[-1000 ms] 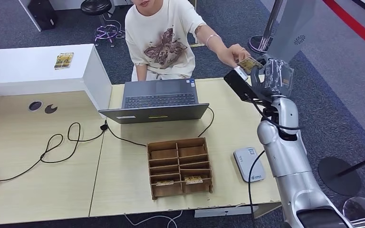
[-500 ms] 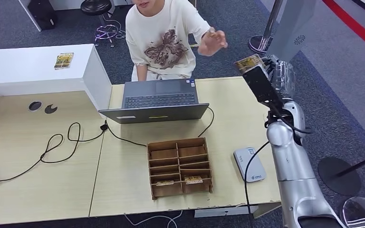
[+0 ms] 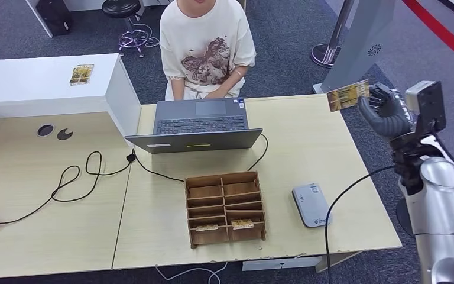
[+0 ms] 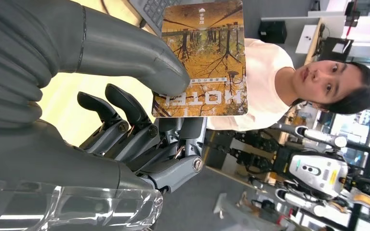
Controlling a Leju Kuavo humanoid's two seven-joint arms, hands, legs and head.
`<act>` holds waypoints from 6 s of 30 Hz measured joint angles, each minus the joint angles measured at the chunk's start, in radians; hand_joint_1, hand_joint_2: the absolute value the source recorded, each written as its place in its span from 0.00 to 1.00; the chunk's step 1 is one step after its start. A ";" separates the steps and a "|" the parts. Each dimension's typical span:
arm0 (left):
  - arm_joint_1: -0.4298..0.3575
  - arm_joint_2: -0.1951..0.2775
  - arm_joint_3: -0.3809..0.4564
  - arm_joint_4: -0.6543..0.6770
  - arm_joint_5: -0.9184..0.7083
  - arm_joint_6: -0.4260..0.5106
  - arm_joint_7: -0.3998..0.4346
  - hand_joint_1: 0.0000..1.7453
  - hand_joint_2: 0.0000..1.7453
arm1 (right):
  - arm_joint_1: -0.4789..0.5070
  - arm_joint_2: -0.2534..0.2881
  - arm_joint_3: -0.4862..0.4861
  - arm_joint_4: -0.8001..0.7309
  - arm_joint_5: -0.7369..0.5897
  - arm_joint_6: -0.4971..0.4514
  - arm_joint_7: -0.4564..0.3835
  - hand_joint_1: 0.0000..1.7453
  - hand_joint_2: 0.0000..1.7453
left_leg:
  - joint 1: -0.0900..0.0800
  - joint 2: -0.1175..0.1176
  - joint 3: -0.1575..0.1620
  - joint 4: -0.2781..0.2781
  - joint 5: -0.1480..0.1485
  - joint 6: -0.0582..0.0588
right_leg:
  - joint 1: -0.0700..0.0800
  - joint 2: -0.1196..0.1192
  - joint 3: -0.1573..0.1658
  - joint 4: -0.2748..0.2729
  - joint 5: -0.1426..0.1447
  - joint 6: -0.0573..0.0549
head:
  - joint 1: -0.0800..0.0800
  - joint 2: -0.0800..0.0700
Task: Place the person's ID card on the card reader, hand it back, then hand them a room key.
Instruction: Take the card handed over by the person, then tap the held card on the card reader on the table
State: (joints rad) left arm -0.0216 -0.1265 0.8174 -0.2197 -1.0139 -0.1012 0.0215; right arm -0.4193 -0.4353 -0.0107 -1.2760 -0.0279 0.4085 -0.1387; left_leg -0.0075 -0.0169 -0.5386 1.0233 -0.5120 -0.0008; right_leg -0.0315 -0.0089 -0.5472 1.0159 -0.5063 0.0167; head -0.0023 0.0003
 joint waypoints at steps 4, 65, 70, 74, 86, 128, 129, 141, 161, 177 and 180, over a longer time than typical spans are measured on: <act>0.001 0.000 0.025 0.000 -0.012 0.000 -0.002 0.00 1.00 | 0.052 -0.203 0.007 -0.024 -0.228 0.044 0.065 1.00 1.00 | 0.000 0.000 -0.001 0.001 0.000 0.001 | 0.000 0.000 -0.001 0.000 0.000 0.001 | 0.000 0.000; -0.011 -0.001 0.115 0.000 -0.148 -0.040 -0.015 0.00 1.00 | 0.600 -0.731 0.063 -0.311 -0.491 -0.002 0.212 1.00 1.00 | 0.001 0.005 -0.001 0.001 -0.001 0.001 | 0.001 0.004 -0.002 0.000 0.001 0.001 | 0.000 0.000; -0.014 0.000 0.115 0.000 -0.155 -0.041 -0.015 0.00 1.00 | 0.567 -0.726 0.112 -0.296 -0.475 -0.001 0.211 1.00 1.00 | 0.001 0.005 -0.001 0.001 -0.001 0.001 | 0.001 0.004 -0.002 0.000 0.001 0.001 | 0.000 0.000; -0.015 0.000 0.116 0.000 -0.157 -0.041 -0.015 0.00 1.00 | 0.546 -0.721 0.144 -0.285 -0.466 -0.001 0.211 1.00 1.00 | 0.001 0.005 -0.001 0.001 -0.001 0.001 | 0.001 0.004 -0.002 0.000 0.001 0.001 | 0.000 0.000; -0.016 0.000 0.116 0.000 -0.167 -0.040 -0.016 0.00 1.00 | 0.473 -0.710 0.211 -0.270 -0.444 0.009 0.222 1.00 1.00 | 0.001 0.005 -0.001 0.001 -0.001 0.001 | 0.002 0.004 -0.002 0.000 0.001 0.001 | 0.000 0.000; -0.021 0.000 0.125 0.000 -0.230 -0.057 -0.015 0.00 1.00 | 0.174 -0.515 0.581 -0.057 -0.243 0.009 0.180 1.00 1.00 | 0.002 0.005 -0.002 0.001 -0.001 0.001 | 0.002 0.004 -0.002 0.001 0.001 0.001 | 0.000 0.000; -0.022 0.000 0.126 0.000 -0.231 -0.058 -0.015 0.00 1.00 | 0.166 -0.508 0.590 -0.048 -0.239 0.009 0.179 1.00 1.00 | 0.002 0.005 -0.002 0.001 -0.001 0.001 | 0.002 0.004 -0.002 0.001 0.001 0.001 | 0.000 0.000; -0.024 0.000 0.140 0.000 -0.247 -0.060 -0.016 0.00 1.00 | 0.059 -0.419 0.684 0.054 -0.205 0.008 0.171 1.00 1.00 | 0.002 0.004 -0.002 0.001 0.000 0.001 | 0.002 0.004 -0.002 0.001 0.001 0.001 | 0.000 0.000; -0.024 0.000 0.140 0.000 -0.261 -0.066 -0.018 0.00 1.00 | 0.021 -0.337 0.758 0.154 -0.155 -0.021 0.148 1.00 1.00 | 0.002 0.004 -0.002 0.001 0.000 0.001 | 0.002 0.003 -0.002 0.001 0.001 0.001 | 0.000 0.000; -0.027 0.000 0.157 0.000 -0.269 -0.067 -0.018 0.00 1.00 | 0.021 -0.257 0.759 0.233 -0.040 -0.070 0.127 1.00 1.00 | 0.002 0.004 -0.002 0.001 0.000 0.001 | 0.002 0.003 -0.002 0.001 0.001 0.001 | 0.000 0.000; -0.027 0.000 0.158 0.000 -0.270 -0.067 -0.018 0.00 1.00 | 0.021 -0.239 0.757 0.248 -0.004 -0.082 0.124 1.00 1.00 | 0.002 0.004 -0.002 0.001 0.000 0.001 | 0.002 0.003 -0.002 0.001 0.001 0.001 | 0.000 0.000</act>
State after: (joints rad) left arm -0.0487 -0.1269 0.9755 -0.2193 -1.2842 -0.1678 0.0034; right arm -0.3986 -0.6748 0.7465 -1.0277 -0.0320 0.3266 -0.0144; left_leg -0.0054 -0.0130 -0.5409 1.0241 -0.5123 0.0000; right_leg -0.0292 -0.0057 -0.5490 1.0168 -0.5057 0.0175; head -0.0023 0.0003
